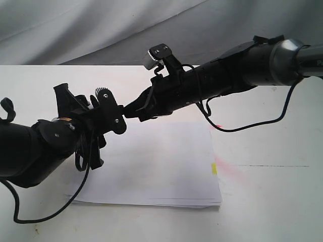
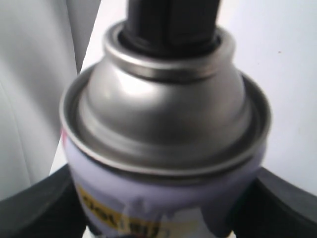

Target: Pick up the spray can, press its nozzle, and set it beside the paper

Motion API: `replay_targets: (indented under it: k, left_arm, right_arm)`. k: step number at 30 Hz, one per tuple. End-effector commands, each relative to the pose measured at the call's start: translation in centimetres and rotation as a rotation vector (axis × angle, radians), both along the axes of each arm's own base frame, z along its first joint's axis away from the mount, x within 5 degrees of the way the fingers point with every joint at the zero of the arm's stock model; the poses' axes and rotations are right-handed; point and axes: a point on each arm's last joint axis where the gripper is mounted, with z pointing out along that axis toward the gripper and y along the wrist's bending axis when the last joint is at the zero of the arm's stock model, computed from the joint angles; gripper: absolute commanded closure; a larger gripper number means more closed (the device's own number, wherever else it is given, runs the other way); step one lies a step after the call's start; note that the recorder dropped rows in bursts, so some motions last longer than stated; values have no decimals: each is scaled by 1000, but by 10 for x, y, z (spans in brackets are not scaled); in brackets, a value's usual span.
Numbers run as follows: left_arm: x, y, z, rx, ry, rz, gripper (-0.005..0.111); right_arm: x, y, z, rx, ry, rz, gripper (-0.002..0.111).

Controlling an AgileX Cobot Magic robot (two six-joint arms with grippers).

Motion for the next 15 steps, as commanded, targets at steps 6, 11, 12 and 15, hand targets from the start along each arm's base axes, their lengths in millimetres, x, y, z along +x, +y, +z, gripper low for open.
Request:
replay_targets:
  k: [6, 11, 12, 15]
  left_arm:
    - [2, -5, 9, 8, -48, -33, 107]
    - [2, -5, 9, 8, -48, -33, 107]
    - [2, -5, 9, 8, -48, -33, 107]
    - [2, -5, 9, 8, -48, -33, 107]
  right_arm:
    - [1, 5, 1, 28, -2, -12, 108]
    - [1, 6, 1, 33, -10, -17, 108]
    - [1, 6, 1, 37, -10, -18, 108]
    - [2, 6, 2, 47, -12, -23, 108]
